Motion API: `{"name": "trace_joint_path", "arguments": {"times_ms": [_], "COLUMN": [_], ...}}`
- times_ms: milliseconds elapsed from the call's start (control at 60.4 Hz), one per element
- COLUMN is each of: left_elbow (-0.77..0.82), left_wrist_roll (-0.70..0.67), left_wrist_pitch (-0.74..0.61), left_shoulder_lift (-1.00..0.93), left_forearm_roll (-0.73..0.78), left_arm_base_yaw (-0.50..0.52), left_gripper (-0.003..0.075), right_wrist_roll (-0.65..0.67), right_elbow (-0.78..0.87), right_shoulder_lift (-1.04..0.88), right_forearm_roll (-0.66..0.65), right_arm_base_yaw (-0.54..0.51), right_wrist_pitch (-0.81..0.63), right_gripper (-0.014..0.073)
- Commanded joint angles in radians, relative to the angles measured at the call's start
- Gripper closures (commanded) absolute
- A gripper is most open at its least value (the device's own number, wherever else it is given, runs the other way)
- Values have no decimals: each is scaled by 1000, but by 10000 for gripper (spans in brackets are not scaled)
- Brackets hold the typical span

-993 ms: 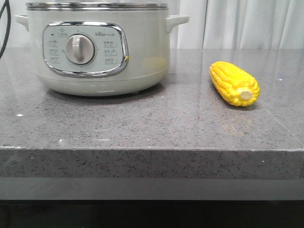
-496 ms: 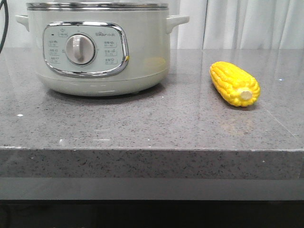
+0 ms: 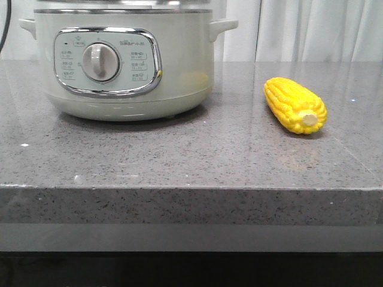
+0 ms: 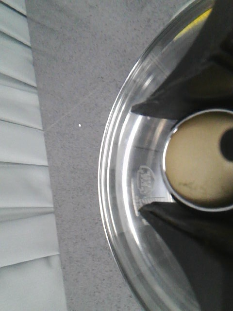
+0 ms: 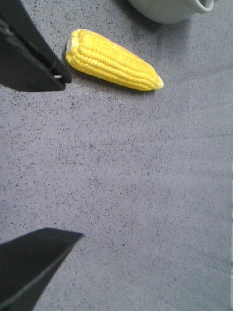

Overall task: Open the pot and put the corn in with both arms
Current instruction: 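Lift the glass lid off the pot with the left gripper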

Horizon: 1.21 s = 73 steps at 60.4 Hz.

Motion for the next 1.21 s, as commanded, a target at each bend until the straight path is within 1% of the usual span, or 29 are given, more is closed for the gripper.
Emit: {"name": "trace_joint_path", "arguments": {"times_ms": [0, 116, 215, 298, 381, 596, 794, 894, 1026, 1191], "left_elbow": [-75, -85, -83, -83, -62, 104, 314, 419, 523, 582], "left_wrist_roll": [0, 0, 0, 0, 0, -14, -17, -17, -17, -17], "left_wrist_pitch": [-117, -60, 2, 125, 176, 196, 202, 191, 168, 141], "left_shoulder_lift": [-116, -182, -254, -323, -376, -554, -735, -829, -933, -999], "left_forearm_roll": [-4, 0, 49, 67, 67, 65, 65, 65, 65, 65], "left_arm_base_yaw": [-1, -1, -1, 14, 42, 183, 284, 307, 309, 309], "left_gripper": [479, 479, 479, 478, 478, 478, 478, 478, 478, 478], "right_wrist_roll": [-3, -2, -2, -2, -2, -2, -2, -2, -2, -4], "right_elbow": [-31, -31, -31, -31, -31, -31, -31, -31, -31, -31], "right_shoulder_lift": [11, 11, 11, 11, 11, 11, 11, 11, 11, 11], "right_forearm_roll": [-8, -8, -8, -8, -8, -8, -8, -8, -7, 7], "right_arm_base_yaw": [-7, -7, -7, -7, -7, -7, -7, -7, -7, 2], "right_wrist_pitch": [-74, -63, -50, -47, -47, -47, -47, -46, -38, -19], "right_gripper": [3, 3, 3, 3, 3, 3, 3, 3, 3, 3]}}
